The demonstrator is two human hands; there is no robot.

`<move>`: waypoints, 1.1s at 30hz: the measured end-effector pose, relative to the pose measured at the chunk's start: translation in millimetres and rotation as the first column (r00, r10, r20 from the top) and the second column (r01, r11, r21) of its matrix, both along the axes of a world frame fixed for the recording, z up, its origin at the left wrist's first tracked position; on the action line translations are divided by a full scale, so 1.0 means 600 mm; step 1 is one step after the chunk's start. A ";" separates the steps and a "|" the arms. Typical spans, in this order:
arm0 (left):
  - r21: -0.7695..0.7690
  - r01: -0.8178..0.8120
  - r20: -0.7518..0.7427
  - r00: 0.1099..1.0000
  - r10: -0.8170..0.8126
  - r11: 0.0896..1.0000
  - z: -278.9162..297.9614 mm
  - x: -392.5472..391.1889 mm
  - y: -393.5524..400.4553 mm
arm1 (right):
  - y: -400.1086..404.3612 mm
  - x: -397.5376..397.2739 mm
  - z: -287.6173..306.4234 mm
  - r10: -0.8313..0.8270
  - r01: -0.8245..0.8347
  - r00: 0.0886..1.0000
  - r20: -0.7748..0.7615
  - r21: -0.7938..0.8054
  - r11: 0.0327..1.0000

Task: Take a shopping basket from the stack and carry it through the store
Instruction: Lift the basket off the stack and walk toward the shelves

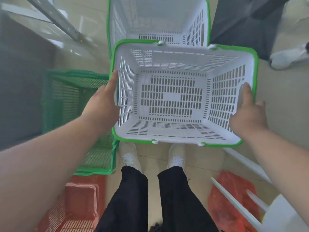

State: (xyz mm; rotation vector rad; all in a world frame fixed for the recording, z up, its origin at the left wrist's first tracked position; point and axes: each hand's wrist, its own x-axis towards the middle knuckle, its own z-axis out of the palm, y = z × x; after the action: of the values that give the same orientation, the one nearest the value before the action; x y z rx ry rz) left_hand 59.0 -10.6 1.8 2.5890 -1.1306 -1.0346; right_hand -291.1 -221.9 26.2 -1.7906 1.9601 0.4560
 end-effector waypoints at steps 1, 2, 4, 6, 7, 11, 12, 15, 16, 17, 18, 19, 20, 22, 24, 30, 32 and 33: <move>-0.010 -0.013 -0.001 1.000 0.013 1.000 0.029 0.015 0.002 | -0.005 0.021 0.030 0.008 -0.008 1.000 0.003 -0.008 1.000; -0.015 -0.030 -0.004 1.000 0.029 0.999 0.058 0.030 0.004 | -0.011 0.042 0.060 0.017 -0.017 1.000 0.009 -0.014 1.000; -0.029 -0.054 -0.001 0.999 0.054 0.998 0.110 0.063 0.009 | -0.021 0.085 0.115 0.037 -0.036 0.999 0.022 -0.028 0.999; -0.053 -0.070 0.002 0.998 0.070 0.996 0.159 0.099 0.012 | -0.031 0.130 0.166 0.063 -0.061 0.997 0.033 -0.051 0.997; -0.062 -0.074 0.001 0.997 0.074 0.995 0.181 0.118 0.010 | -0.037 0.151 0.187 0.076 -0.074 0.996 0.038 -0.066 0.995; -0.114 -0.107 0.021 0.994 0.110 0.988 0.241 0.193 -0.013 | -0.067 0.230 0.239 0.144 -0.136 0.988 0.052 -0.132 0.982; -0.120 -0.121 0.024 0.992 0.125 0.985 0.247 0.211 -0.025 | -0.078 0.248 0.242 0.159 -0.150 0.986 0.054 -0.151 0.977; -0.121 -0.136 0.030 0.990 0.141 0.983 0.238 0.261 -0.076 | -0.120 0.296 0.226 0.191 -0.180 0.981 0.041 -0.199 0.963; -0.114 -0.128 0.049 0.990 0.134 0.985 0.225 0.275 -0.097 | -0.136 0.310 0.212 0.193 -0.182 0.980 0.035 -0.208 0.961; -0.106 -0.122 0.070 0.989 0.130 0.987 0.207 0.288 -0.119 | -0.154 0.321 0.193 0.191 -0.181 0.981 0.028 -0.214 0.960; -0.101 -0.121 0.088 0.988 0.130 0.987 0.186 0.299 -0.140 | -0.173 0.330 0.171 0.191 -0.183 0.981 0.018 -0.221 0.958; -0.095 -0.120 0.097 0.987 0.129 0.988 0.163 0.309 -0.162 | -0.192 0.337 0.145 0.190 -0.185 0.982 0.004 -0.225 0.957; -0.088 -0.113 0.104 0.987 0.122 0.990 0.137 0.317 -0.184 | -0.211 0.341 0.118 0.185 -0.182 0.983 -0.006 -0.223 0.958; -0.081 -0.079 0.138 0.986 0.090 0.994 0.076 0.328 -0.222 | -0.249 0.346 0.059 0.180 -0.173 0.984 0.014 -0.209 0.962; -0.071 -0.056 0.157 0.985 0.067 0.996 0.011 0.334 -0.248 | -0.280 0.348 0.001 0.186 -0.177 0.982 0.039 -0.176 0.968; 0.016 -0.013 0.093 0.996 0.011 1.000 -0.148 0.343 -0.296 | -0.319 0.328 -0.151 0.174 -0.172 0.983 0.052 -0.045 0.984; 0.064 0.027 0.106 0.994 -0.034 0.998 -0.184 0.345 -0.310 | -0.325 0.322 -0.195 0.165 -0.164 0.984 0.064 -0.019 0.986; 0.093 0.062 0.131 0.989 -0.074 0.994 -0.199 0.343 -0.317 | -0.328 0.319 -0.215 0.159 -0.160 0.985 0.067 -0.002 0.987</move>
State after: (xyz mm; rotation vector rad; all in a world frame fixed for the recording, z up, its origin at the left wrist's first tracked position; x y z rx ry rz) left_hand 265.1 -200.6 -117.8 2.7442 -1.2383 -0.9574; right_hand -99.8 -418.6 -102.9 -1.9442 1.7780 0.4441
